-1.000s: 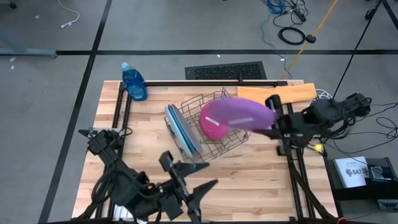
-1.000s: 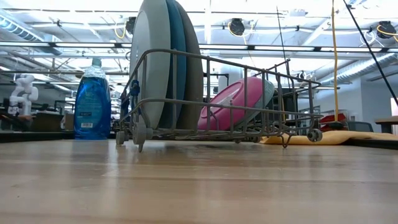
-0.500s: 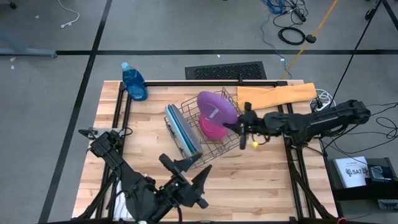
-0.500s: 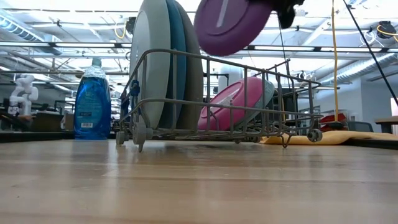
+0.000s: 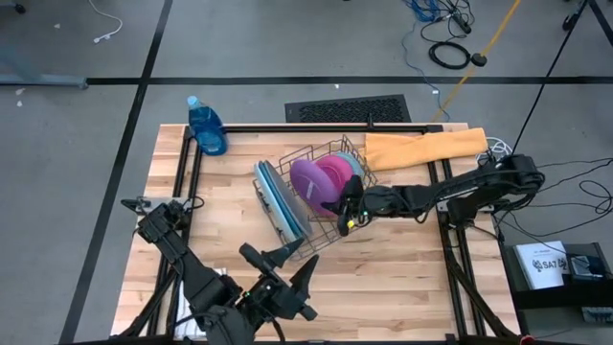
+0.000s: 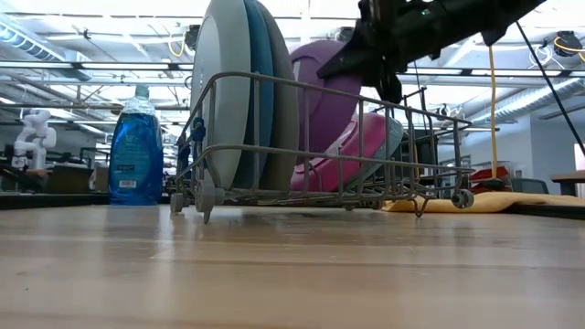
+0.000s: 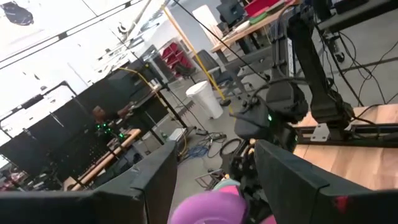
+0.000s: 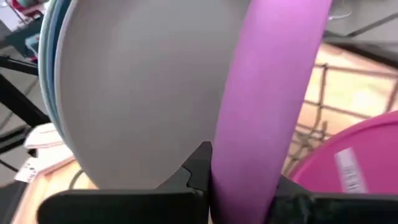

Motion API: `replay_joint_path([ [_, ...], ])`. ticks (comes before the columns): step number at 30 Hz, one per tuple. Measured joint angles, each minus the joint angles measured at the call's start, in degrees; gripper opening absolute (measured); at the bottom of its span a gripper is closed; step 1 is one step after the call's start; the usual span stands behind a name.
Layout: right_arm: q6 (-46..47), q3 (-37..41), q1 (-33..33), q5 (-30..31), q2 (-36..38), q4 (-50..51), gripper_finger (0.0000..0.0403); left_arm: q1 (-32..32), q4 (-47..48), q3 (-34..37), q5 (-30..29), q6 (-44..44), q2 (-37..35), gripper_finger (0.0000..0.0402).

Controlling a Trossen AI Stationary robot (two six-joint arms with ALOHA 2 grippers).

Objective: Sort dishes
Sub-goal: Put the purple plate into the dish rack

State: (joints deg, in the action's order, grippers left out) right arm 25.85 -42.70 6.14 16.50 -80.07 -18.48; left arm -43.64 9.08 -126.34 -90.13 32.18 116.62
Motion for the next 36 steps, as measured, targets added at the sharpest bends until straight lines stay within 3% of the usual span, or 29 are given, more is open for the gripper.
replay_joint_path([
  [8, 3.71, 0.00, 0.71, 3.28, -3.55, -2.43, 0.0031, -0.04, 8.44, 0.00, 0.02, -7.43, 0.00, 0.0214],
  [36, 9.15, -0.04, 6.31, 15.26, -6.12, -7.90, 0.0031, 0.04, 10.12, 0.00, 0.07, -10.93, -0.04, 0.0214],
])
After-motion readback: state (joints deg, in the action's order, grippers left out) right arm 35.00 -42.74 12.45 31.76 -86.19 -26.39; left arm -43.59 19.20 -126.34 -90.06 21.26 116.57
